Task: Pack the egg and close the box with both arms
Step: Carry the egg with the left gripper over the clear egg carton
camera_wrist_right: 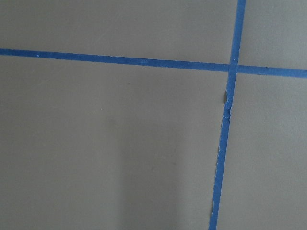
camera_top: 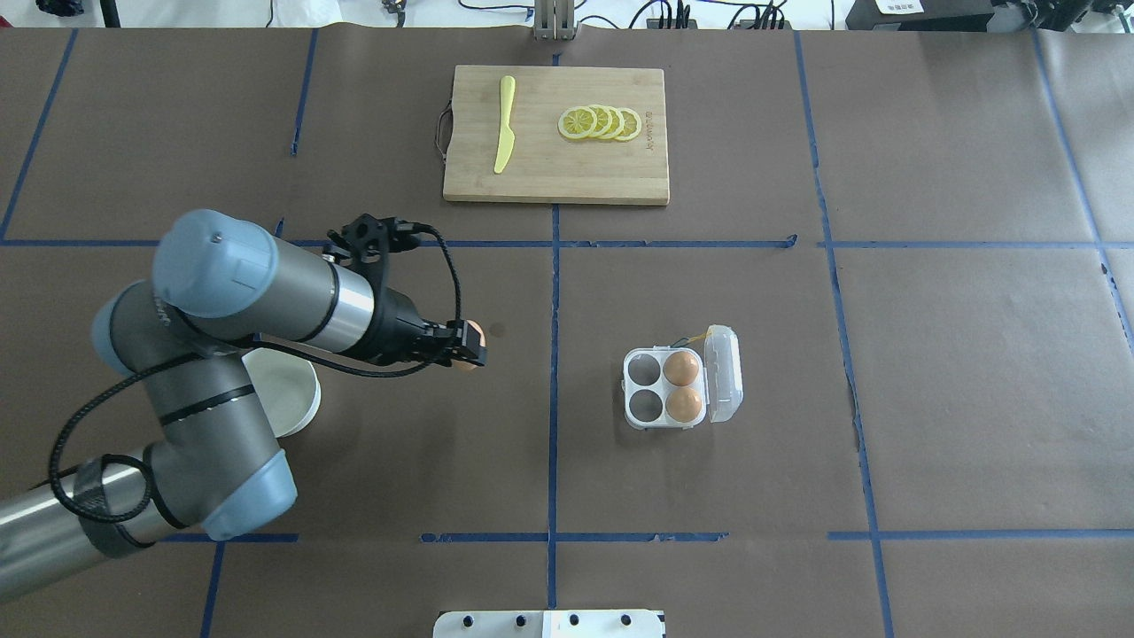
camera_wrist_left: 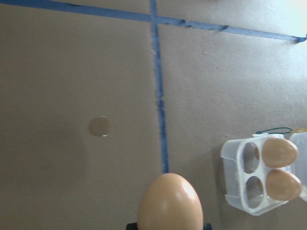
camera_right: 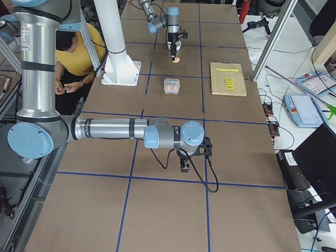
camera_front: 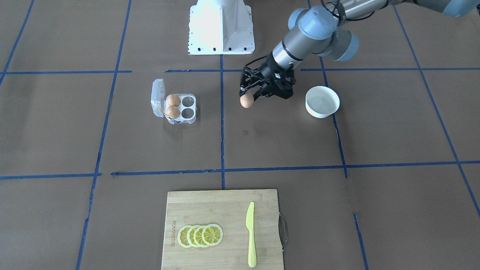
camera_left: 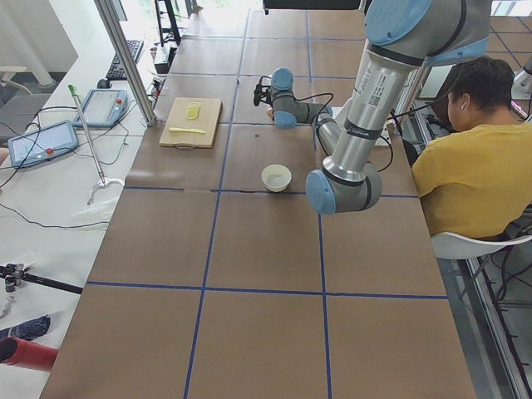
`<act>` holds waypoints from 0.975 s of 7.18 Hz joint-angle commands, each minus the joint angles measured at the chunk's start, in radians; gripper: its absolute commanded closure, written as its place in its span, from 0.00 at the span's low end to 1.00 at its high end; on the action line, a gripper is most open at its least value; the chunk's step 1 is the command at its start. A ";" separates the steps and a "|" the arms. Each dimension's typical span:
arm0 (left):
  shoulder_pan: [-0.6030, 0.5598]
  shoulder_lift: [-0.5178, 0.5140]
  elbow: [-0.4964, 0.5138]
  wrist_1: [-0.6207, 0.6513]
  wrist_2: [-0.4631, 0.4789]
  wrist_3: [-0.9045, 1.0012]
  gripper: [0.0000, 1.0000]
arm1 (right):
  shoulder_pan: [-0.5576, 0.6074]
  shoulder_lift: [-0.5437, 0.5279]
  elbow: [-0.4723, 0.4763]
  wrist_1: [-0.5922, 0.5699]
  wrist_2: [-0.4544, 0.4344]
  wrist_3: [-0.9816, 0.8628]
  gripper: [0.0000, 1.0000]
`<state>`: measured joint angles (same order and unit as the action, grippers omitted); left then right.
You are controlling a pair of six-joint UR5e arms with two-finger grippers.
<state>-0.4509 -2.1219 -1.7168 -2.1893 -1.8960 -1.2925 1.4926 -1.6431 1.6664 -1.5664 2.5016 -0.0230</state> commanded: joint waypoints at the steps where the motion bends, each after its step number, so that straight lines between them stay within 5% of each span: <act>1: 0.075 -0.087 0.011 -0.003 0.171 0.080 1.00 | 0.000 0.000 -0.004 0.000 -0.001 0.000 0.00; 3: 0.185 -0.105 0.023 -0.006 0.404 0.277 1.00 | 0.000 0.000 -0.004 0.000 -0.001 0.000 0.00; 4: 0.207 -0.119 0.064 -0.006 0.457 0.420 1.00 | 0.000 0.000 -0.005 0.000 -0.001 0.000 0.00; 6: 0.209 -0.164 0.088 -0.039 0.465 0.453 1.00 | 0.000 0.000 -0.005 0.000 -0.001 0.000 0.00; 7: 0.213 -0.170 0.118 -0.084 0.550 0.453 1.00 | 0.000 0.002 -0.011 0.000 -0.001 0.000 0.00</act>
<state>-0.2436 -2.2806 -1.6284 -2.2297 -1.4151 -0.8503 1.4926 -1.6422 1.6595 -1.5662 2.5004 -0.0230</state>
